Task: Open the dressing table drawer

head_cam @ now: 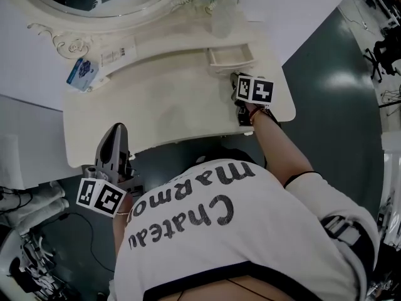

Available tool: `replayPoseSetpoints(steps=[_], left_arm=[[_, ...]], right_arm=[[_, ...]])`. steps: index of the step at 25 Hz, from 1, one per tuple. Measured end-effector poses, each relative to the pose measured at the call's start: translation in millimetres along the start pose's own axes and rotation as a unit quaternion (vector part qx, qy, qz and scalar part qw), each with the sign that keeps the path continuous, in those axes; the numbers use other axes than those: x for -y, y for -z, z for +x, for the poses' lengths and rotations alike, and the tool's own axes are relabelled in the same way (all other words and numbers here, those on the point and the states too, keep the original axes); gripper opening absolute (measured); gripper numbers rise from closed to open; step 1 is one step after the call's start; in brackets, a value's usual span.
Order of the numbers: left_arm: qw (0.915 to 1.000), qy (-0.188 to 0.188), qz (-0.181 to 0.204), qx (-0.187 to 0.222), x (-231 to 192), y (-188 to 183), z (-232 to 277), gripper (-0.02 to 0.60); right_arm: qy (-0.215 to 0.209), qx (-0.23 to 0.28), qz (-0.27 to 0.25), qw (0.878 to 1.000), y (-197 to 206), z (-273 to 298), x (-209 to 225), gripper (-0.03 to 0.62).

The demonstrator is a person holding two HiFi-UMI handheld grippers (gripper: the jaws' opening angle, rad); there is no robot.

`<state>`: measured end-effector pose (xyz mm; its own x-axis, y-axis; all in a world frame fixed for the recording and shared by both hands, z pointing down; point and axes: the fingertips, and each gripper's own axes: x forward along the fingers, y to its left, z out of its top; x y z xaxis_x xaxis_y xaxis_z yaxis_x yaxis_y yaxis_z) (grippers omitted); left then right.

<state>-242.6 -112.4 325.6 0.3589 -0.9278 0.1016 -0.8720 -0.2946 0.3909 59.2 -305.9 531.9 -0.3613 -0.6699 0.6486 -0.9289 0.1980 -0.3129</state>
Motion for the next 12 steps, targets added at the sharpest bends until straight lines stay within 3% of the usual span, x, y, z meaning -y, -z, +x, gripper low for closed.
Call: replayPoseSetpoints(steps=[12], left_arm=[[0.9997, -0.023, 0.003, -0.011, 38.6, 16.4, 6.3, 0.025]], right_arm=[[-0.054, -0.015, -0.032, 0.998, -2.7, -0.4, -2.0, 0.106]])
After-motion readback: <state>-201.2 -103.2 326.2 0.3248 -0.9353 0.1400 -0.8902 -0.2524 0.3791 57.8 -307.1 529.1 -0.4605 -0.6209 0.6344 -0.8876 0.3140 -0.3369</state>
